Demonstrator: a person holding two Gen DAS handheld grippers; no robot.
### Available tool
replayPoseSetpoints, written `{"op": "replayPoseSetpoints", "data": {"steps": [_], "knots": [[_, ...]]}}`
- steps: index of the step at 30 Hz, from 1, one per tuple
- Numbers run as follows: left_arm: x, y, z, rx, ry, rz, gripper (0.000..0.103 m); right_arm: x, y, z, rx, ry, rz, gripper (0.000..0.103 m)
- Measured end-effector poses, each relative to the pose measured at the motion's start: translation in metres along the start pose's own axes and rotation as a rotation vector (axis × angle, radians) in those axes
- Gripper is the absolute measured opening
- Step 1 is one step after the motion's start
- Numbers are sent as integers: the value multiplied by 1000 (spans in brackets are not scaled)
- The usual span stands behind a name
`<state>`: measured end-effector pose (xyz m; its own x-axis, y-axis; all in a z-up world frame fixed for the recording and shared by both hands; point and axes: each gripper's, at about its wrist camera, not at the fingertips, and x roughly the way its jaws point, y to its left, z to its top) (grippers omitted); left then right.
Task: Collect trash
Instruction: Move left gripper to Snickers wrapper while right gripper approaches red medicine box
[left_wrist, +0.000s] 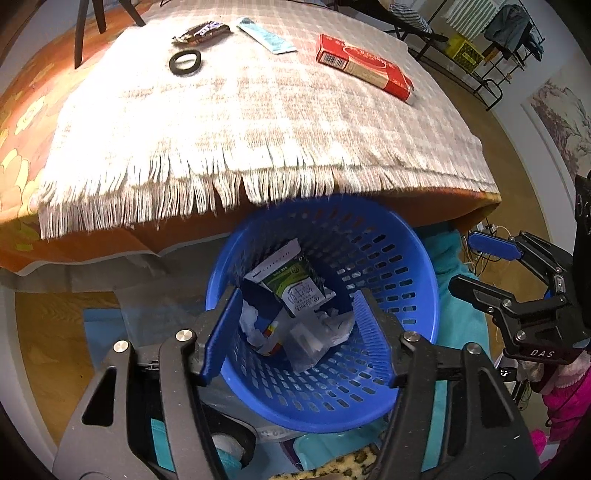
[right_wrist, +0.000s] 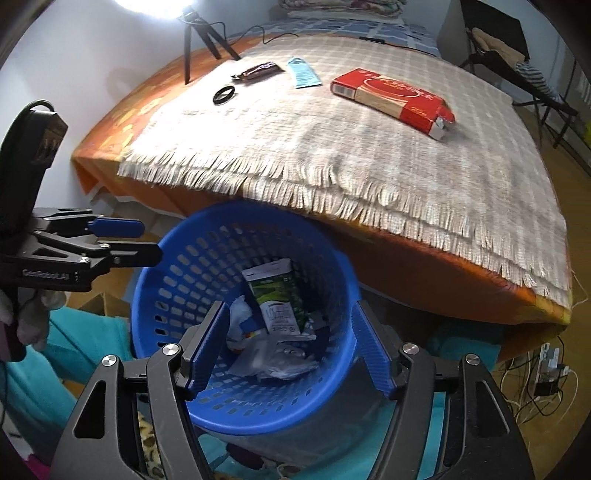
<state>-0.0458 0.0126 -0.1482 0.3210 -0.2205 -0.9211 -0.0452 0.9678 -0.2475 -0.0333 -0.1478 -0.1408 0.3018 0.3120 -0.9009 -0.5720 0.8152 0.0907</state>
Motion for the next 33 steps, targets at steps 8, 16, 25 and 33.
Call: {"op": "replayPoseSetpoints", "data": {"steps": [8,16,25,33], "knots": [[-6,-3,20,12,-28,17,65,-6,-5,8,-6,-37,-55,68],[-15,-3,57,36,-65,46,65,-15,-17,23,-17,-93,-67,68],[-28,17,115,28,-119,75,68,-29,-44,52,-19,-218,-32,75],[-29,45,164,-9,-163,71,68,-26,-68,95,-82,-267,-38,76]]}}
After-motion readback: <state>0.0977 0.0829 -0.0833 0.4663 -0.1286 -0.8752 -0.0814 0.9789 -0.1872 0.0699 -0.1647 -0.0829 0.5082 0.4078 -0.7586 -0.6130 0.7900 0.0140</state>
